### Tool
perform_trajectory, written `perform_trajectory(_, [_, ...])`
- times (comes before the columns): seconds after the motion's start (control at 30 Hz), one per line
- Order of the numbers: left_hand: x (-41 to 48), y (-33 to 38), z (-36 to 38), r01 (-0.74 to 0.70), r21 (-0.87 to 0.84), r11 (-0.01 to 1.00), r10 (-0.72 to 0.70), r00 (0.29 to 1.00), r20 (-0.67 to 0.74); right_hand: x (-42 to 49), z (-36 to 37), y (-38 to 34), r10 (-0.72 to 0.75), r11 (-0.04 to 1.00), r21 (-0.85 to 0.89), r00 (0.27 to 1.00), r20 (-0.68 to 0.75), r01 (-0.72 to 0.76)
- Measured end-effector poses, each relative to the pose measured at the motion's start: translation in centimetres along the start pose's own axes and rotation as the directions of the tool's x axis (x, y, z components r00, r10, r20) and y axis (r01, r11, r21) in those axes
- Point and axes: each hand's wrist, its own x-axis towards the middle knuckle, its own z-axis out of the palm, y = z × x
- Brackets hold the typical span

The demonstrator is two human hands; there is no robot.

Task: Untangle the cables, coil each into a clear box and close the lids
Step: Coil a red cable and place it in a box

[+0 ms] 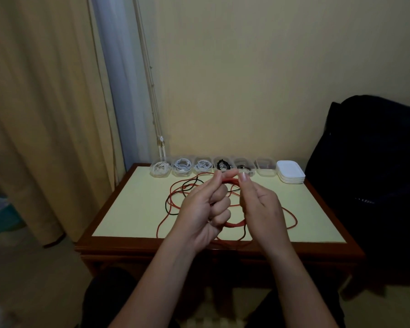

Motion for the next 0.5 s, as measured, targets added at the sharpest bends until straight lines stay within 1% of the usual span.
perform_trajectory(0.13, [0.0,1.0,-0.1,0.036,-0.121,0.992,-0.037,0.999,-0.01,0.3,-0.4,0.3,0.02,0.999,0.044,1.0,0.02,-0.02])
perform_trajectory(0.23, [0.0,2.5,-1.1,0.041,-0.285,0.958,-0.045,0.999,-0.008,0.6,-1.3,0.5,0.011,1.0,0.006,1.0,0.028,-0.011])
perform_trajectory(0.3, [0.1,3.6,-2.4,0.047,-0.432,0.901,-0.046,0.999,0.012,0.7,-1.9,0.7,-0.007,0.999,-0.038,0.999,0.044,0.008])
perform_trajectory(0.37, [0.2,4.6,-3.8,0.029,-0.548,0.836,-0.036,0.999,-0.003,0.7,-2.3,1.2,-0.018,0.999,-0.047,0.998,0.056,0.02])
perform_trajectory(0.43, [0.1,5.5,-5.3,-0.01,-0.624,0.781,-0.016,0.999,-0.036,0.8,-2.6,1.8,-0.009,0.999,-0.051,0.998,0.056,0.012])
perform_trajectory(0.5, [0.0,6.3,-6.6,-0.052,-0.666,0.744,0.012,0.998,-0.065,0.8,-2.9,2.3,0.004,0.999,-0.053,0.999,0.04,-0.002])
